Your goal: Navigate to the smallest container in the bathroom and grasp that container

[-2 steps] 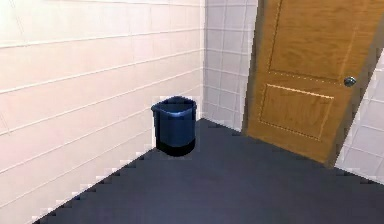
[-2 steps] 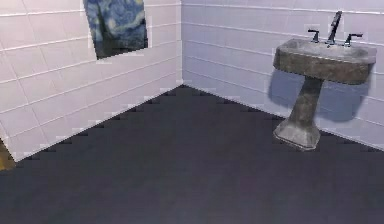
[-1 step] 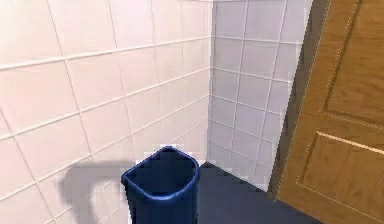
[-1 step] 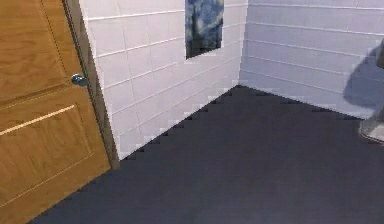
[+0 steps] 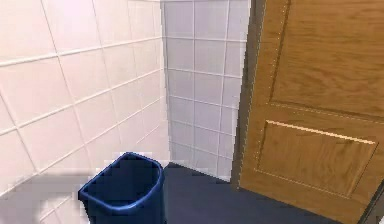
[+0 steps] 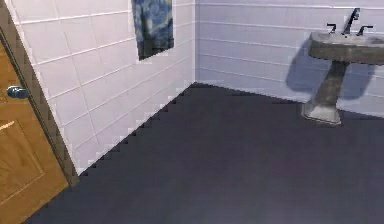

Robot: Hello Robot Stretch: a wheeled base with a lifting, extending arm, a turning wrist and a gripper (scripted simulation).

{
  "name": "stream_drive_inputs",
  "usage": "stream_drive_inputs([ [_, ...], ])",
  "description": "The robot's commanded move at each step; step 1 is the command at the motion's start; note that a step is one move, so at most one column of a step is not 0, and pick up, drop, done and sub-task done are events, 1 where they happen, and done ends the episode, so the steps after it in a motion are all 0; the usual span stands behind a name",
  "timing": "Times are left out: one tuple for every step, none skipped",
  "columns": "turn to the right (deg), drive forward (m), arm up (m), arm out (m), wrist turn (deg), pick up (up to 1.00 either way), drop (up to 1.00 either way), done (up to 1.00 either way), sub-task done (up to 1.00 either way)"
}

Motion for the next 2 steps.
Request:
stream_drive_inputs([
  [0.0, 0.05, 0.0, 0.0, 0.0, 0.0, 0.0, 0.0, 0.0],
  [-45.0, 0.0, 0.0, 0.0, 0.0, 0.0, 0.0, 0.0, 0.0],
])
